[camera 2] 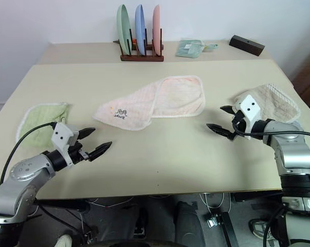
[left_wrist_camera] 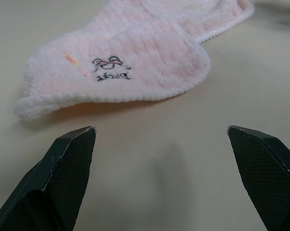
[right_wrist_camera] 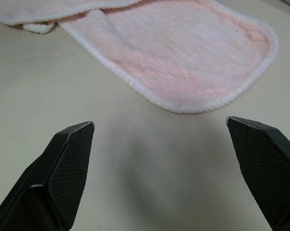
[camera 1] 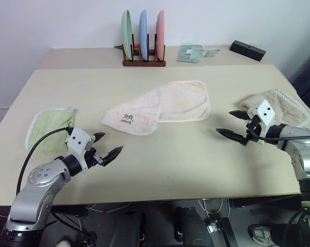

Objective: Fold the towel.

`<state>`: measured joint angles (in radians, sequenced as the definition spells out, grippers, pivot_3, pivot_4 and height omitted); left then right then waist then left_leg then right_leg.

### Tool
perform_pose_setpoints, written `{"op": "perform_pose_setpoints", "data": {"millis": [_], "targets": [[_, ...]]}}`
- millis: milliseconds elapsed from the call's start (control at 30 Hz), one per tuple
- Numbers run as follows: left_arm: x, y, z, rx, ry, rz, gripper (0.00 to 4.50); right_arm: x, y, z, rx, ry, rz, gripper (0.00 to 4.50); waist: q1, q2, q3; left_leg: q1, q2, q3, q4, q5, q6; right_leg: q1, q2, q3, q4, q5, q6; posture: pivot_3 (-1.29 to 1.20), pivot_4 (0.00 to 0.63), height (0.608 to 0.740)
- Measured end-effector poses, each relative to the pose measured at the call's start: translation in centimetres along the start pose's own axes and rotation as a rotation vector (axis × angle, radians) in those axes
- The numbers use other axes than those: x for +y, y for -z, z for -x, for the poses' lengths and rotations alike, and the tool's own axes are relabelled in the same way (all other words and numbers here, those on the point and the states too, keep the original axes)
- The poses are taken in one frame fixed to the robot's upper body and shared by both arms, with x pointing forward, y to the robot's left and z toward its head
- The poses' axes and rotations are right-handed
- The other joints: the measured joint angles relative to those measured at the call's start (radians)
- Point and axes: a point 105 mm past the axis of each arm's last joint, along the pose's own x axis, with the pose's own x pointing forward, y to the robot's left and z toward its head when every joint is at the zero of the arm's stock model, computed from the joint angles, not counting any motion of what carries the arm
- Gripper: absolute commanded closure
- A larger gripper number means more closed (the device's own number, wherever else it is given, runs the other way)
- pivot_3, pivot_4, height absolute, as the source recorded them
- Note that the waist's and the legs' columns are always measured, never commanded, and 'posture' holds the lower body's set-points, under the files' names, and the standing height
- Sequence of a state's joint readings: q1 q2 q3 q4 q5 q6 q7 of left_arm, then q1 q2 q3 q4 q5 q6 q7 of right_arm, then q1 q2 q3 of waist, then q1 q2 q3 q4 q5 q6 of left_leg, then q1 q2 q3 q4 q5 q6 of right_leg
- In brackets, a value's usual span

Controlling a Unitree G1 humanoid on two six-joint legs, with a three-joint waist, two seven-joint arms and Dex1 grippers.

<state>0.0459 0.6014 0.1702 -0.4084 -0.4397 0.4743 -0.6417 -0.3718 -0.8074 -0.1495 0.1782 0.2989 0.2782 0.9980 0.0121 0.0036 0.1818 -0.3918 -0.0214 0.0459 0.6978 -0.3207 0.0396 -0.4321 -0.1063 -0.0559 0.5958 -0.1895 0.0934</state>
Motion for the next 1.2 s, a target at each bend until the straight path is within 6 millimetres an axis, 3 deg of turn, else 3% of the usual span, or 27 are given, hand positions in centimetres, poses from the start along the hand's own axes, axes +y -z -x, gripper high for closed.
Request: {"op": "perform_pose_setpoints", "data": {"millis": [433, 733, 967, 1200], "targets": [[0.3, 0.2, -0.5, -0.003, -0.001, 0.006, 0.02, 0.0, 0.3, 0.2, 0.001, 0.015, 0.004, 0.0, 0.0, 0.0, 0.0, 0.0, 0.0, 0.0, 0.0, 0.0, 0.0, 0.0, 0.0, 0.0, 0.0, 0.0, 0.0, 0.0, 0.15, 0.737], [-0.9, -0.4, -2.3, -0.034, 0.054, -0.006, 0.02, -0.4, 0.0, 0.3, -0.014, 0.052, 0.02, 0.0, 0.0, 0.0, 0.0, 0.0, 0.0, 0.0, 0.0, 0.0, 0.0, 0.0, 0.0, 0.0, 0.0, 0.0, 0.0, 0.0, 0.15, 0.737], [-0.8, -0.7, -2.8, -0.021, 0.107, -0.016, 0.02, 1.1, -0.6, -0.3, -0.043, 0.058, 0.033, 0.0, 0.002, 0.0, 0.0, 0.0, 0.0, 0.0, 0.0, 0.0, 0.0, 0.0, 0.0, 0.0, 0.0, 0.0, 0.0, 0.0, 0.15, 0.737], [-1.7, -2.5, -7.8, -0.008, 0.228, -0.138, 0.02, 2.6, -0.9, -1.2, -0.068, 0.054, 0.019, 0.0, 0.001, 0.0, 0.0, 0.0, -0.001, 0.0, 0.001, 0.0, 0.0, 0.001, 0.001, 0.0, 0.0, 0.002, 0.003, 0.0, 0.15, 0.737]]}}
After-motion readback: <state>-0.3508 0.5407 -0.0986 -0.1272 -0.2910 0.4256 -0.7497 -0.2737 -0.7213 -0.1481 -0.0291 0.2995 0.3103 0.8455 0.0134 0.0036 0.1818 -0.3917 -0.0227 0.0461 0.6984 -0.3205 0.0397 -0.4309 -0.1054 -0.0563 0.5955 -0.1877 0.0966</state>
